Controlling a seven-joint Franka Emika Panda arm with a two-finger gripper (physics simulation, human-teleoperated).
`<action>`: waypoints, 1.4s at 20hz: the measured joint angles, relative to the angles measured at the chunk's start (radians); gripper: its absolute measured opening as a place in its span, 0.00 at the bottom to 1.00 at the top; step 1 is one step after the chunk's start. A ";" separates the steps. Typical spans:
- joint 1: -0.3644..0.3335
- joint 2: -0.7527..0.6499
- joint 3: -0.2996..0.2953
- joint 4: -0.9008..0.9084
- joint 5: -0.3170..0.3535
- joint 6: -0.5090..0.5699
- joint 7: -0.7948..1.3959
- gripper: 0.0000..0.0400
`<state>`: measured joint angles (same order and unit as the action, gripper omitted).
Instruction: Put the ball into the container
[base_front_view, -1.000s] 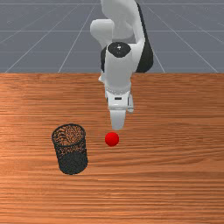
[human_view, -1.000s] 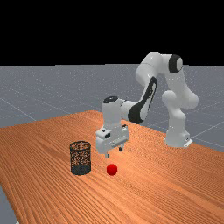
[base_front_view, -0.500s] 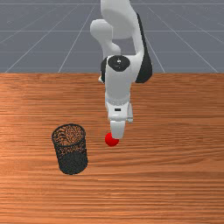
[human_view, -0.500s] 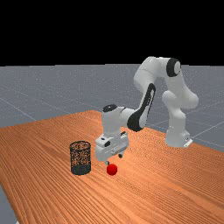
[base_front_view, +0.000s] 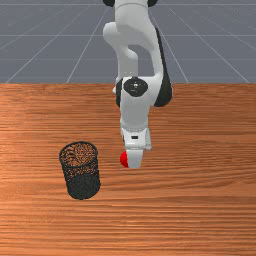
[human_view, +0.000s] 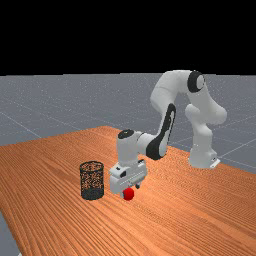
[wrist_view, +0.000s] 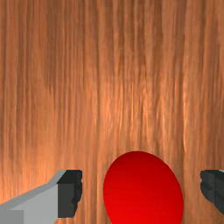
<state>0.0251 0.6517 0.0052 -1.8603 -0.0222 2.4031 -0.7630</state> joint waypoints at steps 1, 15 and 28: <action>-0.001 0.007 0.001 0.002 -0.003 0.006 -0.008 1.00; -0.025 0.052 -0.006 0.044 0.001 -0.030 -0.030 1.00; -0.026 -0.071 -0.011 -0.126 -0.004 0.201 -0.027 0.70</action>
<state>-0.0010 0.5810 -0.0056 -1.9859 -0.0261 2.6044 -0.7896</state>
